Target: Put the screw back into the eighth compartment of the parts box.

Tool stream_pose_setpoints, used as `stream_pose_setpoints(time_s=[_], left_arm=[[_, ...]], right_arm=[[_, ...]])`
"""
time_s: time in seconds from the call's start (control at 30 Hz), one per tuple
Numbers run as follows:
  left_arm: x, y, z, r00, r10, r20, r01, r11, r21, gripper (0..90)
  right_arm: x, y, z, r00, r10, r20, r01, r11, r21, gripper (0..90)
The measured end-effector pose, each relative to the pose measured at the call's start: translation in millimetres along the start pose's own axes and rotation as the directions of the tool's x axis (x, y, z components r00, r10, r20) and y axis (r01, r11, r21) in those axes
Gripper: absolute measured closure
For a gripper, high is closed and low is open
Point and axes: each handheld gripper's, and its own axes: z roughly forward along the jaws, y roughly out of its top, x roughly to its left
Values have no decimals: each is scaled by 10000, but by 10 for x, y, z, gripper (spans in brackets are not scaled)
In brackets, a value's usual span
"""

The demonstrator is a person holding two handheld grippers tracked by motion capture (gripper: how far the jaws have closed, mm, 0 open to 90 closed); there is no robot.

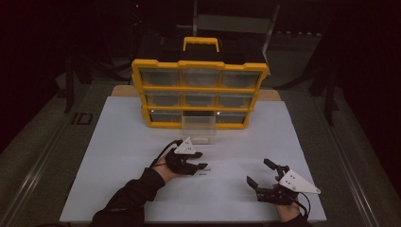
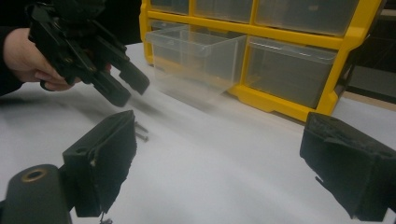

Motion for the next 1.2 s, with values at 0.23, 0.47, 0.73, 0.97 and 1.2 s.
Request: stream_pose_setpoints(time_s=[0.23,0.47,0.73,0.97,1.2], left_arm=[[33,-24,127,9999,55,118,-63,9979,639,640],[45,-27,233,9997,205,103,-216,9921,1238,723],[62,-40,287,9996,276,65,-283,9881,1515,825],[56,-25,294,9994,326,115,-340,9858,1647,869],[52,8,211,9998,169,-52,-160,9896,1430,873]], right_arm=[[-1,-4,4,10000,42,-41,-42,10000,17,110],[-1,-6,4,10000,45,-75,-44,10000,45,110],[-3,-7,3,9999,70,-72,-70,10000,56,110],[1,-10,10,9999,57,-107,-56,10000,83,110],[-2,-11,9,10000,47,-76,-46,10000,77,111]])
